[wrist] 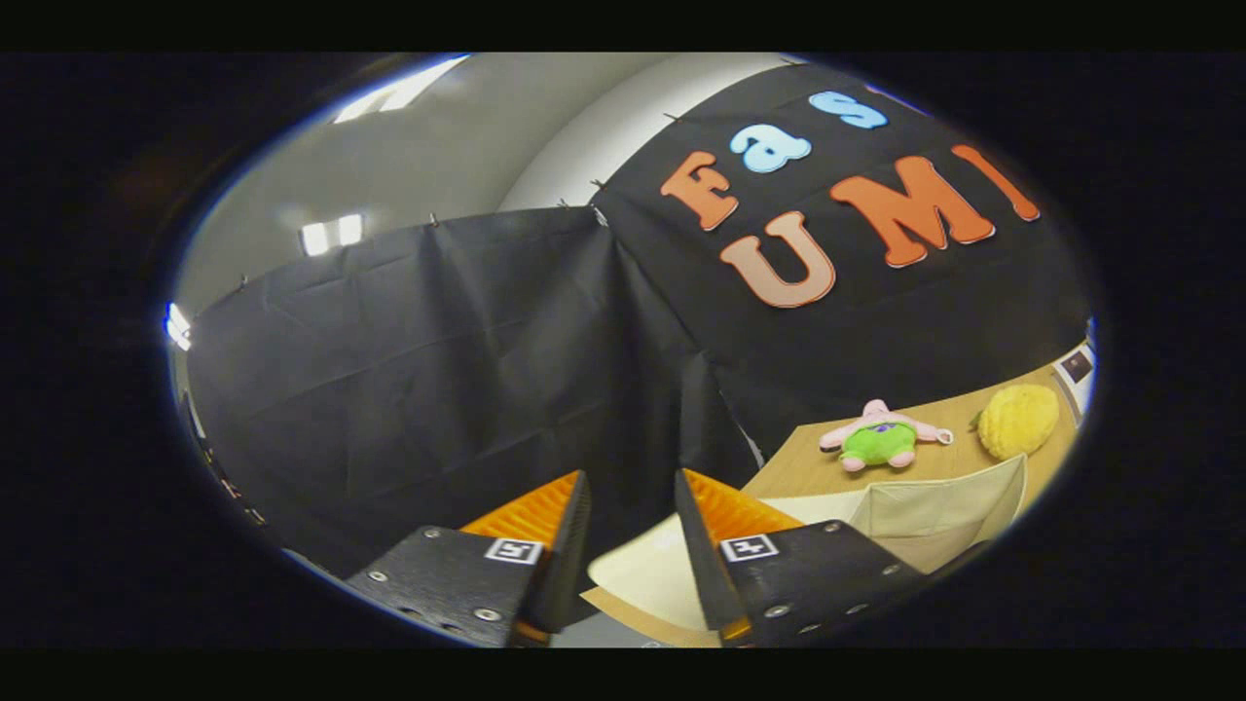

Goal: Open the storage box then place both shoes into the box .Put the left shoe in first, then the right shoe, with the right side of both shoes facing outward in a uniform manner.

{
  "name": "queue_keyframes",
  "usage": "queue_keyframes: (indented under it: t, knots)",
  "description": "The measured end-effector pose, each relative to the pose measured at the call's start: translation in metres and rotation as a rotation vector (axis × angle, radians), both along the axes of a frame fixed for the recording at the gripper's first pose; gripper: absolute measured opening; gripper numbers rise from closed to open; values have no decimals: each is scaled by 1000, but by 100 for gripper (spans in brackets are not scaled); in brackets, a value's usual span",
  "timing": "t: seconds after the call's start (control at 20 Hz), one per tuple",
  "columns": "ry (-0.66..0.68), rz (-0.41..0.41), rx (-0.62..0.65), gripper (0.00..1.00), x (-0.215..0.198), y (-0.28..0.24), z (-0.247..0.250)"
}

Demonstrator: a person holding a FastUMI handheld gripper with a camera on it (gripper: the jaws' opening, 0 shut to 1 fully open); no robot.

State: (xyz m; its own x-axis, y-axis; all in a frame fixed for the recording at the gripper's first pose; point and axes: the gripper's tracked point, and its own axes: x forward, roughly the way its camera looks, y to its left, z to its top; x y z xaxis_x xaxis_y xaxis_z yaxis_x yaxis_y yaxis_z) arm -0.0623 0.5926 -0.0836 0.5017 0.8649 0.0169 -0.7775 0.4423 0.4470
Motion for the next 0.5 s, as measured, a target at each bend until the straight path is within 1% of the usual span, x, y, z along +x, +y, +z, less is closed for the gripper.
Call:
queue_keyframes:
  t: [0.1,0.15,0.2,0.35,0.5]
  knots:
    - [-30,-47,-16,90,6,-10,0]
    - [-43,-73,-28,96,12,-14,-1]
    - [-53,-97,-42,98,14,-21,-3]
    - [-76,-173,-89,98,31,-43,-12]
    - [-111,-265,-134,98,52,-78,-17]
